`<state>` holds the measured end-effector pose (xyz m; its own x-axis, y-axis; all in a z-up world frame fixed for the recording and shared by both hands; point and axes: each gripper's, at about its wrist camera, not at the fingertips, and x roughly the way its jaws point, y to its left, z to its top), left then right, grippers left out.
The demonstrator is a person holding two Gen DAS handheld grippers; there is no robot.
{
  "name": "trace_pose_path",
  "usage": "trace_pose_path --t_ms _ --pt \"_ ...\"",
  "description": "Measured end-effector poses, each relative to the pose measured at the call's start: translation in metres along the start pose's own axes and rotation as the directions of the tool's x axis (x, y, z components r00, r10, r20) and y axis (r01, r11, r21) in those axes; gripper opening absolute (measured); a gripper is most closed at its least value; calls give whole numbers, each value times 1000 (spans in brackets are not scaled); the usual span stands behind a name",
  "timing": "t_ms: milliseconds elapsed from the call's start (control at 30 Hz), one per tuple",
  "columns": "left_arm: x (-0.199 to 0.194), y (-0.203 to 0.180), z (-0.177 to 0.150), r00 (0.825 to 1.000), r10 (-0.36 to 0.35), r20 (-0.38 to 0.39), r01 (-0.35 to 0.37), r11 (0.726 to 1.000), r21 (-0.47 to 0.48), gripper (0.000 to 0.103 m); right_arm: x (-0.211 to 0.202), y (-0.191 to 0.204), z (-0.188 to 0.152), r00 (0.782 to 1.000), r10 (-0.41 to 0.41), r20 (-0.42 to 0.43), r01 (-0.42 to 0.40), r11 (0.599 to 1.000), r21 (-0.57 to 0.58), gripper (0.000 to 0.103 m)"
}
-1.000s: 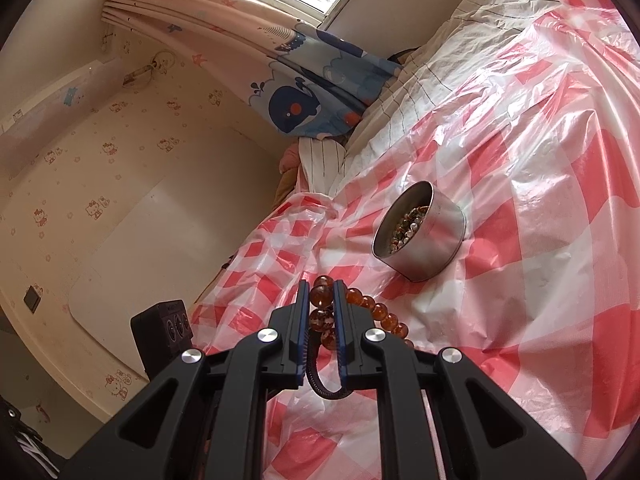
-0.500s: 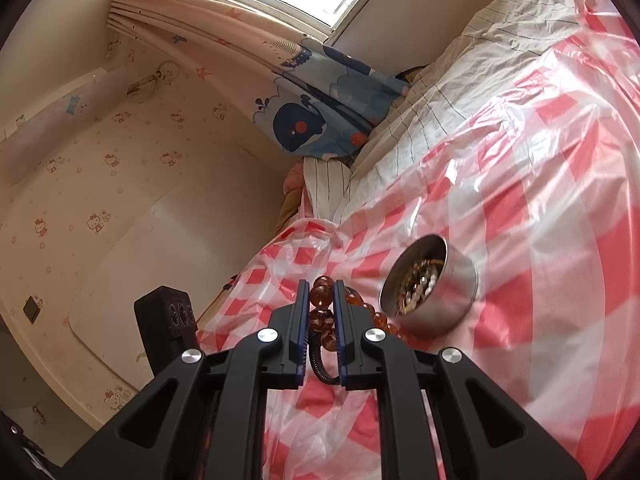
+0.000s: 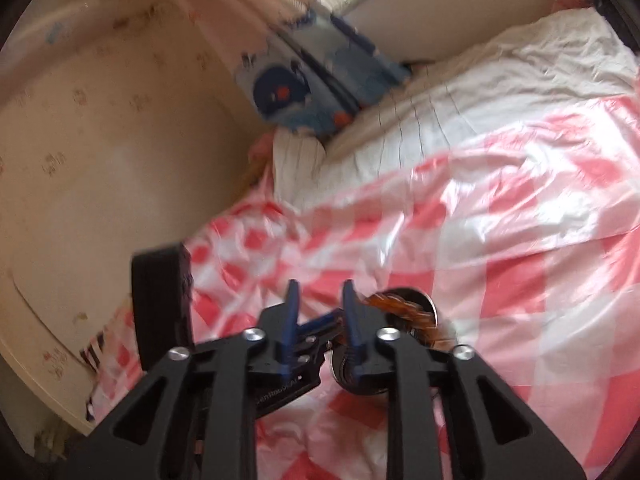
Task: Organize jewelry
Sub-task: 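Lower both bracelets into the tin and open both tools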
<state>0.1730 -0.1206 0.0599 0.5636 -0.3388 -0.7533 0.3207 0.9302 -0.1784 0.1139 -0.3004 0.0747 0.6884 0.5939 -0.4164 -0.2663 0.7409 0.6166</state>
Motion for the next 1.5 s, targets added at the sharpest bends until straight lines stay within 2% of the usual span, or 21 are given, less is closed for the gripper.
trace_pose_path --t_ms 67,167,300,467,633,667,700,767,833,933,1033,1067,1133,1167,1200,1267,1333,1367,1433,1467,1500 --pt "-9 10 -5 1000 20 16 -20 1000 -13 22 5 -3 -5 1000 4 -15 -4 1000 13 27" --pt "-26 24 -13 999 31 28 -30 999 -40 25 -8 -9 -7 1000 7 22 -8 999 45 28" --pt "-48 33 -30 999 34 37 -33 998 -51 32 -39 -24 -11 995 -66 79 56 992 114 40" --pt "-66 36 -54 999 28 30 -26 998 -55 37 -33 -68 -29 993 -122 -10 120 954 275 40" --pt "-70 33 -60 999 16 35 -14 998 -53 40 -8 -86 -37 999 18 -50 2 926 377 39" --pt "-71 32 -60 999 14 40 -12 999 -52 40 -5 -86 -38 998 49 -46 -27 921 388 30" --pt "-71 31 -59 999 12 43 -10 999 -51 41 -7 -85 -37 998 46 -36 -29 924 381 21" --pt "-73 28 -59 999 7 50 -5 999 -43 41 -12 -78 -32 998 60 0 -57 934 352 12" --pt "-76 24 -59 998 5 55 -3 999 -36 42 -15 -60 -22 999 36 20 -40 963 266 12" --pt "-79 22 -60 998 3 60 -2 999 -32 42 0 -30 -13 998 60 -28 -55 987 148 11" --pt "-82 24 -64 998 11 60 -9 999 -38 45 13 -12 -19 994 59 -91 -51 995 81 12" --pt "-83 25 -65 998 15 59 -12 999 -41 45 9 -11 -21 997 39 -74 -34 997 75 12" --pt "-84 28 -65 998 12 61 -10 999 -46 46 -10 -23 -20 1000 -18 4 18 991 130 25" --pt "-84 27 -65 998 11 64 -8 999 -46 46 -18 -32 -18 998 -53 36 47 985 167 41" --pt "-85 27 -65 998 9 67 -6 999 -46 46 -25 -43 -18 995 -80 57 67 976 206 46" --pt "-86 24 -64 997 1 71 2 999 -40 47 -23 -62 -19 996 -83 35 71 959 274 46" --pt "-86 23 -65 998 2 70 1 999 -33 47 -12 -77 -23 999 -42 6 38 940 340 46" --pt "-85 22 -64 998 1 68 1 999 -32 47 -6 -80 -25 999 -33 -14 36 936 351 45" --pt "-83 23 -64 998 2 65 1 999 -35 47 -1 -78 -26 999 -33 -19 38 940 338 34" --pt "-83 22 -64 998 2 65 1 999 -36 47 -3 -72 -24 1000 -27 -4 27 950 311 23" --pt "-82 22 -65 998 0 65 3 999 -37 47 -5 -62 -21 999 -45 10 40 964 263 21"
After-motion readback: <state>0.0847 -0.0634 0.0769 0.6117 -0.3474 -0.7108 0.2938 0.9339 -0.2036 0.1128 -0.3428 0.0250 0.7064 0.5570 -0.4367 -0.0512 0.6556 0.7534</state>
